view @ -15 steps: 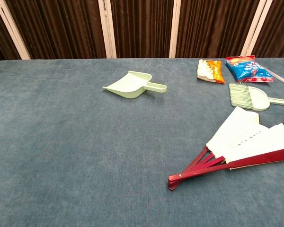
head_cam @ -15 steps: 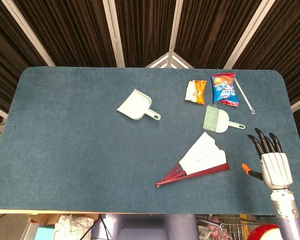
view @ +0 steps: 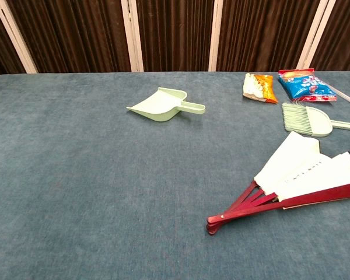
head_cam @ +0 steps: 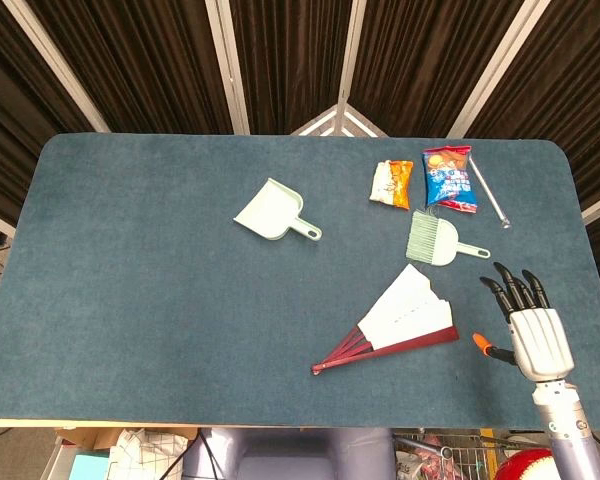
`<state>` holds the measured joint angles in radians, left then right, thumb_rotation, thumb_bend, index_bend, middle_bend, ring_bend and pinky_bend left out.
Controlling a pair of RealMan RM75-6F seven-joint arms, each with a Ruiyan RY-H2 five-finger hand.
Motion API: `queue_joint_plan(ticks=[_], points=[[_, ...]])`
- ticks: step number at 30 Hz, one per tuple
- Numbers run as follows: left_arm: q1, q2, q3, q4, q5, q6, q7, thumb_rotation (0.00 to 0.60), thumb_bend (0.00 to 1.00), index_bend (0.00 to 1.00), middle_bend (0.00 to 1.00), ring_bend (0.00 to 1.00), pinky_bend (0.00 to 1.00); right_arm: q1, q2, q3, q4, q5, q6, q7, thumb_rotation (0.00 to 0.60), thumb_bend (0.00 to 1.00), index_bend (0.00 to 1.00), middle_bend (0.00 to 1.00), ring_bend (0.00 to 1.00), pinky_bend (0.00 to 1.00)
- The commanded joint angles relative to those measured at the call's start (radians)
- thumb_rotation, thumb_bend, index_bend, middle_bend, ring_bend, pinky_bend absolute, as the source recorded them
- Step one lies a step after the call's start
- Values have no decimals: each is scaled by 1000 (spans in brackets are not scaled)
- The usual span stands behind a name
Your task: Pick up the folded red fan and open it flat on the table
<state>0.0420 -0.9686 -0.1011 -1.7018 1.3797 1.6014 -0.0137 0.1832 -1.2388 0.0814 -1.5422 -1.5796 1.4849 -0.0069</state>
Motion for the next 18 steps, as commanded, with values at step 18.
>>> queue_joint_plan(ticks=[18], points=[[-10,9,-9,1,-43,-41,-12,600,158,109,3,0,57,-43,-228,-74,97,-111,71,-142,600,184,267,114,223,96]])
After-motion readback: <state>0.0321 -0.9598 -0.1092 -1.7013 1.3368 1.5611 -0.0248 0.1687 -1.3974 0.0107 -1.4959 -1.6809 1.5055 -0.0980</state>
